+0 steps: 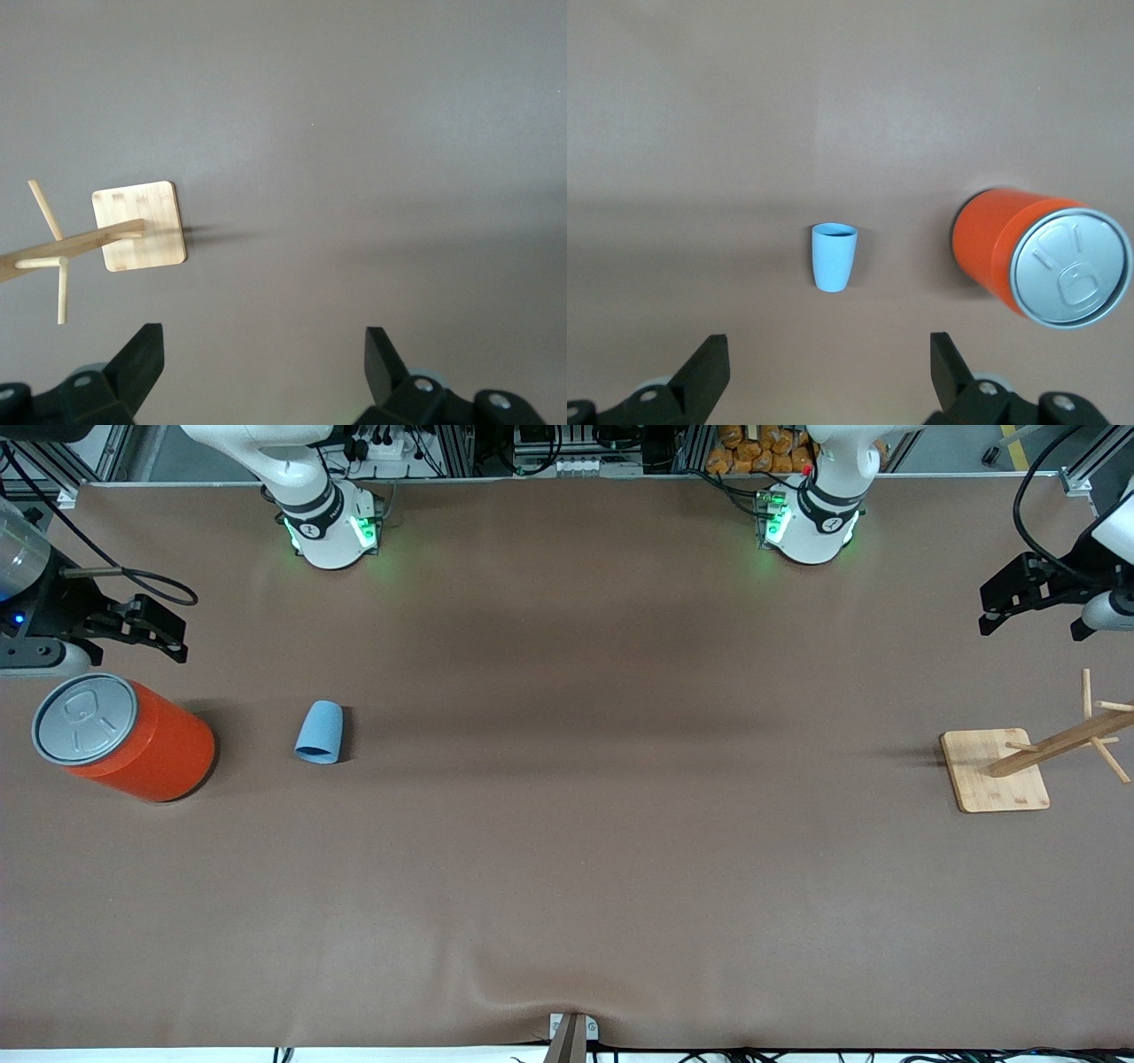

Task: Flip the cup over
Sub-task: 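Reach the right gripper toward the light-blue cup beside the orange can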

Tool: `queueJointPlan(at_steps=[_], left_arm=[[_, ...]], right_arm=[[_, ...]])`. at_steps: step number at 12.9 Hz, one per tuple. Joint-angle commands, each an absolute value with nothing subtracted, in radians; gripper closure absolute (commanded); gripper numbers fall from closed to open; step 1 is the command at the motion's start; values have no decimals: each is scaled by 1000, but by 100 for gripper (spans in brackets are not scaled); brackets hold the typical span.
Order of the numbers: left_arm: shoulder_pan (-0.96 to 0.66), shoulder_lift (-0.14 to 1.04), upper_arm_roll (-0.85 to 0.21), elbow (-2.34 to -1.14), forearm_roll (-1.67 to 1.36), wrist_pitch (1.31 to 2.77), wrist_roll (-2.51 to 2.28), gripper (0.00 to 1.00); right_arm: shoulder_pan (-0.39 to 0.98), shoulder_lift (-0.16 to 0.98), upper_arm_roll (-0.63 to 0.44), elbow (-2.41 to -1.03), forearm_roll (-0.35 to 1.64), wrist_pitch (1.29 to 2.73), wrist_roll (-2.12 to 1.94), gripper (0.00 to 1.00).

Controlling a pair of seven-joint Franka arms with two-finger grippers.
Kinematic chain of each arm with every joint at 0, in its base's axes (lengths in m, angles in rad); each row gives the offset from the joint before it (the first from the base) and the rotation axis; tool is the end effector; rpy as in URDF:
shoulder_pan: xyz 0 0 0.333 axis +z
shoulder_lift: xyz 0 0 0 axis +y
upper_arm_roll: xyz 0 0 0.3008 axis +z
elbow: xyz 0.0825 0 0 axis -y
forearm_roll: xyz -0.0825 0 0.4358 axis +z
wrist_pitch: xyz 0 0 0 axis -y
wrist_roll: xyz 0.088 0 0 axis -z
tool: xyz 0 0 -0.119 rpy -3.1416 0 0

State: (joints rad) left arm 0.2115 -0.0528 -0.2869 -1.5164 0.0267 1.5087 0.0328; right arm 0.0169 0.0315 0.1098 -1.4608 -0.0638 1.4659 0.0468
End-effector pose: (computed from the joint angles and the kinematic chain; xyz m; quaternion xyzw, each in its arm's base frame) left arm 0.5832 -0.0453 0.6503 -0.9982 0.0529 -0.0219 0.0203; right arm 0.6010 0.0673 0.6265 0.9988 0.0370 -0.0105 0.0311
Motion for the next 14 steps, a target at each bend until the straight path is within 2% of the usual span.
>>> queueJointPlan(at_steps=[1,12,14], left_arm=[[224,-49,-290,-1494,15,1483,29,0],[221,-8,-296,-1505,28,1442,20,0],[225,0,-295,-1500,29,1457,20,0]], right_arm=[[-50,14,150,-1457,-87,1448,-7,0],[-44,32,140,-1466,2,1425,2,0],[-44,98,140,-1468,-11,1404,-11,0]])
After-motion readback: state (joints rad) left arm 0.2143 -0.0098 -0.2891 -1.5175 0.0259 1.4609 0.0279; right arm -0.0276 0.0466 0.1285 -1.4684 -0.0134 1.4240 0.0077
